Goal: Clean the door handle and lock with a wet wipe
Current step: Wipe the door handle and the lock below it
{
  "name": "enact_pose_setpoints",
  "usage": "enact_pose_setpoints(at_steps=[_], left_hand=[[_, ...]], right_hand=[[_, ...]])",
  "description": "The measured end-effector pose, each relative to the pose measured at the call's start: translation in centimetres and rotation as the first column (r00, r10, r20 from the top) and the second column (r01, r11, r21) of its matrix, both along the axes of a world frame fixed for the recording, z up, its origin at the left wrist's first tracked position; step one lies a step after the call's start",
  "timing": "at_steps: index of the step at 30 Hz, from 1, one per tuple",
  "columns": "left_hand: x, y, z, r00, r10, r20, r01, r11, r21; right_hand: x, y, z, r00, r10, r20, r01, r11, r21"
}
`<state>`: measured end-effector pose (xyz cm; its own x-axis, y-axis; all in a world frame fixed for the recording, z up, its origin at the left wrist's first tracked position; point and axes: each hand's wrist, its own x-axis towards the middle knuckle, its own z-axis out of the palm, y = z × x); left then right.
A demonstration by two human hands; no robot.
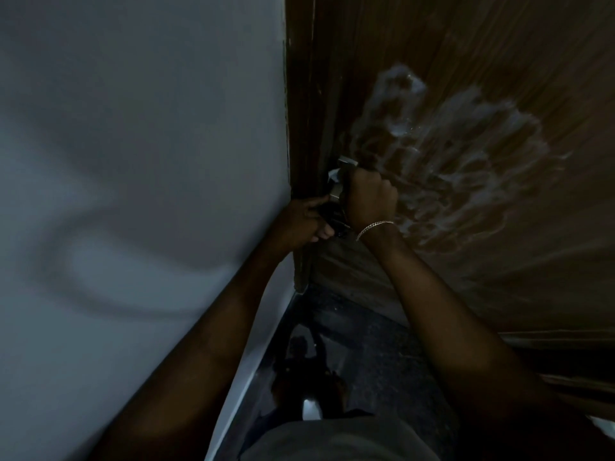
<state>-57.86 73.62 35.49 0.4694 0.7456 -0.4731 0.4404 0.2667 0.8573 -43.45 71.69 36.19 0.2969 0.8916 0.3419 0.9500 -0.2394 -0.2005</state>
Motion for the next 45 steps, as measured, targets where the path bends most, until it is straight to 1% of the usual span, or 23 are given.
enact_pose_setpoints(at_steps=[2,6,8,11,15,18,20,24,25,27,28,30,32,34,35,37,38,39,40,41,42,43,45], left_hand=[[0.0,-0.1,0.1,1.000,-0.009,-0.008,0.009,1.000,0.002],[0.0,-0.3,0.2,1.000,-0.023,-0.011,0.023,1.000,0.003],[-0.1,-0.3,0.3,1.000,-0.018,-0.014,0.019,1.000,0.008],[-0.2,-0.4,0.3,1.000,-0.014,-0.016,0.014,1.000,0.009],[-0.3,-0.4,0.3,1.000,-0.008,-0.006,0.008,1.000,0.005],[-0.2,-0.2,0.4,1.000,0.004,-0.002,-0.004,1.000,-0.012],[-0.2,-0.2,0.3,1.000,0.008,-0.001,-0.008,1.000,-0.017],[-0.2,-0.1,0.0,1.000,0.010,0.015,-0.009,1.000,-0.016],[-0.2,-0.1,-0.1,1.000,0.007,0.014,-0.007,1.000,-0.012],[-0.3,0.0,-0.2,1.000,-0.001,0.016,0.001,1.000,-0.005],[-0.3,0.1,-0.3,1.000,-0.001,0.020,0.001,1.000,-0.005],[-0.3,0.1,-0.4,0.999,0.010,0.031,-0.010,1.000,-0.012],[-0.3,0.2,-0.5,0.999,0.014,0.031,-0.014,1.000,-0.014],[-0.2,0.4,-0.6,1.000,0.005,0.018,-0.005,1.000,-0.022],[0.0,0.5,-0.5,1.000,0.002,0.011,-0.002,1.000,-0.026],[0.1,0.6,-0.4,1.000,0.012,0.007,-0.012,1.000,-0.029],[0.1,0.6,-0.4,1.000,0.017,0.015,-0.017,0.999,-0.030],[0.1,0.5,-0.3,1.000,0.019,0.024,-0.018,0.999,-0.031],[0.1,0.5,-0.2,0.999,0.018,0.031,-0.017,0.999,-0.033],[0.0,0.4,-0.2,0.999,0.017,0.033,-0.016,0.999,-0.036],[0.0,0.3,-0.2,0.999,0.014,0.031,-0.013,0.999,-0.039],[-0.1,0.3,-0.2,1.000,0.009,0.028,-0.008,0.999,-0.039],[-0.2,0.2,-0.3,1.000,0.003,0.024,-0.002,0.999,-0.033]], right_hand=[[-0.2,0.2,0.2,1.000,-0.012,0.007,0.012,1.000,0.015],[-1.0,0.5,-0.3,0.998,0.054,0.009,-0.053,0.990,-0.130],[0.0,0.1,-0.3,1.000,0.020,0.019,-0.018,0.995,-0.101],[0.1,-0.3,-0.1,1.000,-0.008,0.022,0.008,1.000,-0.002],[-0.5,-0.1,-0.2,0.998,0.053,-0.023,-0.055,0.996,-0.066],[1.0,-0.6,-0.4,0.995,0.091,-0.041,-0.092,0.996,-0.016],[1.3,-0.7,-0.7,0.987,0.127,-0.100,-0.126,0.992,0.016],[0.8,-1.0,-1.4,0.917,0.186,-0.354,-0.189,0.982,0.026],[0.9,-1.4,-1.7,0.905,0.188,-0.383,-0.205,0.979,-0.004],[1.3,-2.4,-2.5,0.917,0.201,-0.345,-0.241,0.968,-0.076],[1.5,-2.9,-2.8,0.927,0.215,-0.308,-0.244,0.968,-0.056],[1.6,-3.6,-3.3,0.943,0.214,-0.255,-0.187,0.974,0.127],[1.2,-4.4,-3.7,0.953,0.214,-0.213,-0.147,0.946,0.290],[0.1,-5.4,-5.0,0.938,0.239,-0.252,-0.146,0.930,0.338],[-0.7,-6.0,-5.8,0.918,0.226,-0.326,-0.116,0.939,0.325],[-2.6,-6.7,-7.1,0.842,0.144,-0.519,0.009,0.960,0.281],[-3.2,-6.5,-7.7,0.768,0.086,-0.635,0.110,0.959,0.263],[-3.7,-6.0,-8.0,0.637,0.037,-0.770,0.233,0.943,0.239],[-3.9,-5.1,-8.3,0.447,0.022,-0.894,0.347,0.917,0.196],[-4.1,-4.1,-8.1,0.250,0.013,-0.968,0.431,0.894,0.124],[-4.2,-3.0,-8.2,0.088,0.028,-0.996,0.494,0.867,0.068],[-4.1,-1.9,-8.1,-0.005,0.028,-1.000,0.531,0.847,0.021],[-4.0,-0.1,-7.9,-0.098,0.028,-0.995,0.594,0.804,-0.036]])
